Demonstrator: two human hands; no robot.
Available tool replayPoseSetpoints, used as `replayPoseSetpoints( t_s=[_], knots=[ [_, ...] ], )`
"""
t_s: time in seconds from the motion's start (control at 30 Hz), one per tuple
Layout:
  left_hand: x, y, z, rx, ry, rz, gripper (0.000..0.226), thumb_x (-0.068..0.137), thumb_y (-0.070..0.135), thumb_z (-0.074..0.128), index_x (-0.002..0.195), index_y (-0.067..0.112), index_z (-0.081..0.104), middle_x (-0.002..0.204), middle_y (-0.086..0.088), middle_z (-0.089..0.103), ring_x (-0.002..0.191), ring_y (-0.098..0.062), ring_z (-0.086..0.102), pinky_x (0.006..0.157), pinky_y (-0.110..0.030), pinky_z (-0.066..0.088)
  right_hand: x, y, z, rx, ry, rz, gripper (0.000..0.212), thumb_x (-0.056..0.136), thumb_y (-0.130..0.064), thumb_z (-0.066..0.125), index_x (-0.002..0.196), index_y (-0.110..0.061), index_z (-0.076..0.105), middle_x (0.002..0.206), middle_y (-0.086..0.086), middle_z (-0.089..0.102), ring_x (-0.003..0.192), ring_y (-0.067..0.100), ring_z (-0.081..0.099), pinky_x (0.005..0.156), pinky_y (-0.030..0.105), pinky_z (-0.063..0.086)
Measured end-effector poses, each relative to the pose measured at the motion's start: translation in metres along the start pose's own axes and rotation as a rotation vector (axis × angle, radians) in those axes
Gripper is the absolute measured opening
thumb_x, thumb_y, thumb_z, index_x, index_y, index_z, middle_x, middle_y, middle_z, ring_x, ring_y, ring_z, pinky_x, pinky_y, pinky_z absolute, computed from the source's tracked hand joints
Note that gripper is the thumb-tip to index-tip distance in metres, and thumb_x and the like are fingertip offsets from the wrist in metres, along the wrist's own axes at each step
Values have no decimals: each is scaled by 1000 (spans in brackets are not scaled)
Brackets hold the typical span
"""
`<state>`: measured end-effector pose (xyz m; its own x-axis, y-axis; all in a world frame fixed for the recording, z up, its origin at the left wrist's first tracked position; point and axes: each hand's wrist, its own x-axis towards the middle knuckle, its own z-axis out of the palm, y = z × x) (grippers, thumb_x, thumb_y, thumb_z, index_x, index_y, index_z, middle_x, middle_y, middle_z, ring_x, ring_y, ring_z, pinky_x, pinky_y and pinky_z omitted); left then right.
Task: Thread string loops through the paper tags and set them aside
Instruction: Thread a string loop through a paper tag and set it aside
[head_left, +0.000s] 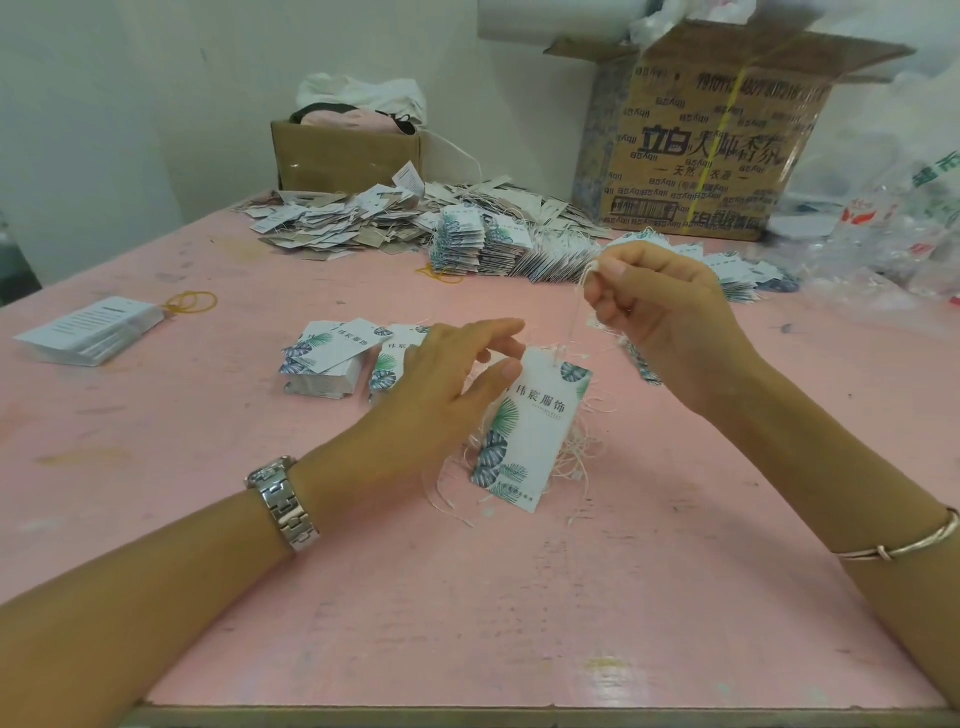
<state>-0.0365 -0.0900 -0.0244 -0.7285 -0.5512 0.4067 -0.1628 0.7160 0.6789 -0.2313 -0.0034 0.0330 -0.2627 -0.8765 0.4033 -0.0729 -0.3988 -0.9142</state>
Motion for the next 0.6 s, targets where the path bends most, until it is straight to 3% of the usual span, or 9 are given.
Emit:
replayPoseSetpoints(
  t_s=[0.13,0.2,0.33,0.47,0.6],
  knots=[
    [2,2,-1,-58,22,6,40,97,30,57,136,31,51,105,26,62,110,-5,49,101,-28,31,2,-1,-4,110,39,0,7,89,-10,55,84,-10,60,73,0,66,64,9,54,62,16,45],
    [3,3,0,-122,24,0,37,94,30,62,131,32,56,97,23,67,104,-4,56,100,-21,34,3,-1,-5,156,41,4,12,93,-8,52,84,-10,59,74,1,66,63,9,54,60,16,45],
    [2,5,1,-207,26,21,25,89,25,70,108,40,65,81,28,68,83,7,59,84,0,35,5,-1,-8,228,48,21,15,96,-7,49,85,-11,58,76,1,65,62,7,53,59,16,45],
    [0,8,2,-245,7,46,13,89,24,71,97,33,73,78,28,69,77,10,59,77,-2,38,7,1,-11,246,89,33,14,95,-8,52,84,-11,60,75,0,66,60,6,53,58,16,46],
    [1,11,2,-321,35,20,9,88,13,71,91,21,76,70,23,69,60,12,56,62,-1,39,11,8,-15,196,168,55,7,91,-9,58,86,-10,63,73,-1,68,60,6,54,58,15,46]
  ],
)
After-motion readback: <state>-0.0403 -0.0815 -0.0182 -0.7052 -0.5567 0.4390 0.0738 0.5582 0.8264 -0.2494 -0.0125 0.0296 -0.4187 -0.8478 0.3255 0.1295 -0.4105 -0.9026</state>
